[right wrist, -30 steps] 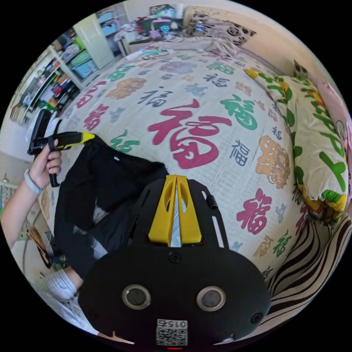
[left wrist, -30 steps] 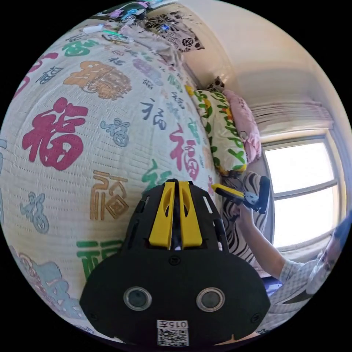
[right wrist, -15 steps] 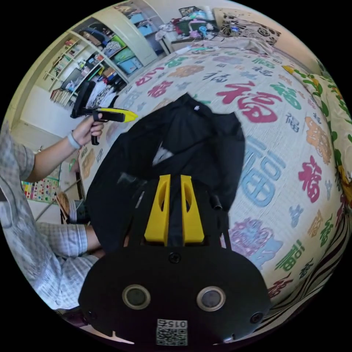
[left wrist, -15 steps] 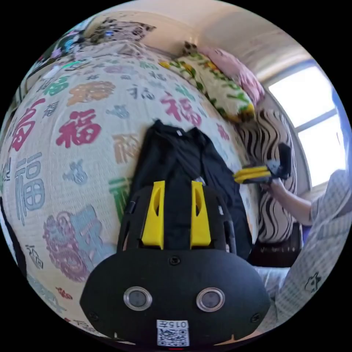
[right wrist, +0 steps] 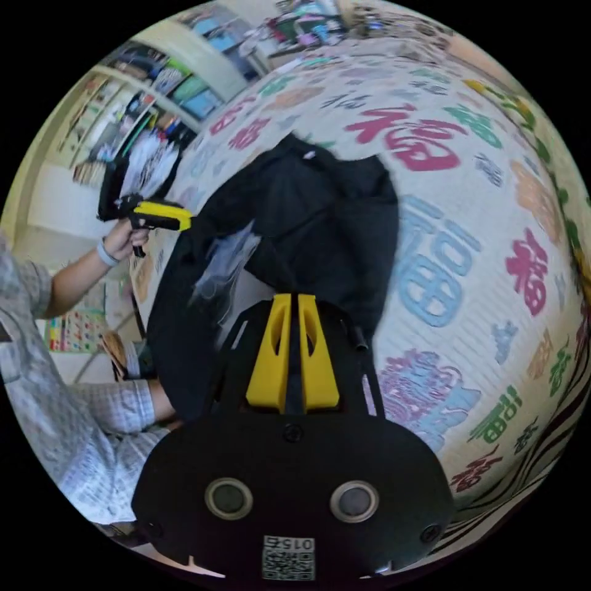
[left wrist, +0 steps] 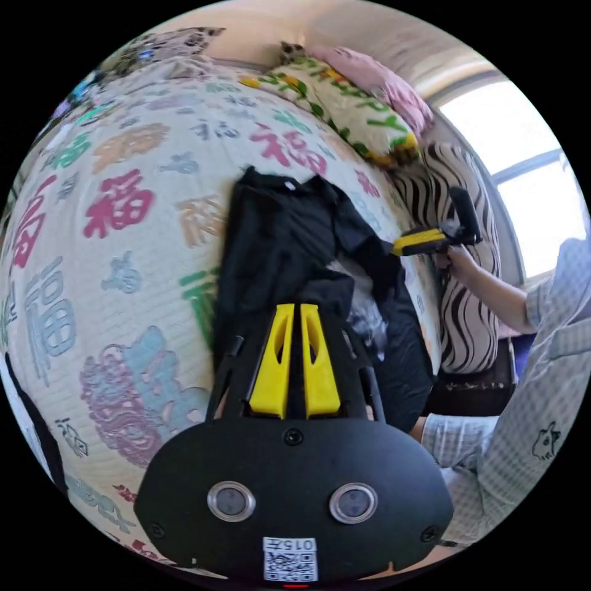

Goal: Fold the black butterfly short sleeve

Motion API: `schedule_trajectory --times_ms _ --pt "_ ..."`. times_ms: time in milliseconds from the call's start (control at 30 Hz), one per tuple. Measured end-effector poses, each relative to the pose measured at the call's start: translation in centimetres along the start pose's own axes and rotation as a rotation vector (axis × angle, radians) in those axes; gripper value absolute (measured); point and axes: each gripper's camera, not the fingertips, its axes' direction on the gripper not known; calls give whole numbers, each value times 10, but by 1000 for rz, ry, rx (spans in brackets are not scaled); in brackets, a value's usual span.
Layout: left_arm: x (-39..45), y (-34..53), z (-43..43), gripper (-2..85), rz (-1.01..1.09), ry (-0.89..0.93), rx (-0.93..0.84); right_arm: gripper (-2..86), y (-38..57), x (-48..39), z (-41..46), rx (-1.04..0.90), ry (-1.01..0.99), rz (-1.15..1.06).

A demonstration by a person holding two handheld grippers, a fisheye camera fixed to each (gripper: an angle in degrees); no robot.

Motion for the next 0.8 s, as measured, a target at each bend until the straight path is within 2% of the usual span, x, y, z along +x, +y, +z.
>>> schedule_trajectory --times_ms 133,200,300,333,433,567,633,733,767,800 --pt "-80 -4 -54 0 -265 -6 199 6 -2 73 -58 83 100 228" --pt "-133 8 -67 -1 -481 112 330 6 0 113 -75 80 170 363" --pt "-181 35 -59 -2 -751 252 389 5 5 149 -70 -31 218 527" --pt "-184 39 -59 -2 -772 258 402 5 6 153 -70 -37 212 548" --pt "-186 45 -72 -4 -776 219 479 6 12 163 -81 56 168 656" --pt "-178 38 -99 2 -758 68 376 8 26 170 -101 89 154 804" --pt "-164 24 -113 15 -668 -37 311 11 31 167 -112 104 154 825" --pt "-139 -12 -131 72 -523 -240 208 25 31 158 -140 98 436 825" --pt "-132 -25 -137 88 -507 -310 195 23 29 156 -149 111 469 813" --pt "-122 -39 -142 97 -446 -337 216 32 22 153 -154 153 405 728"
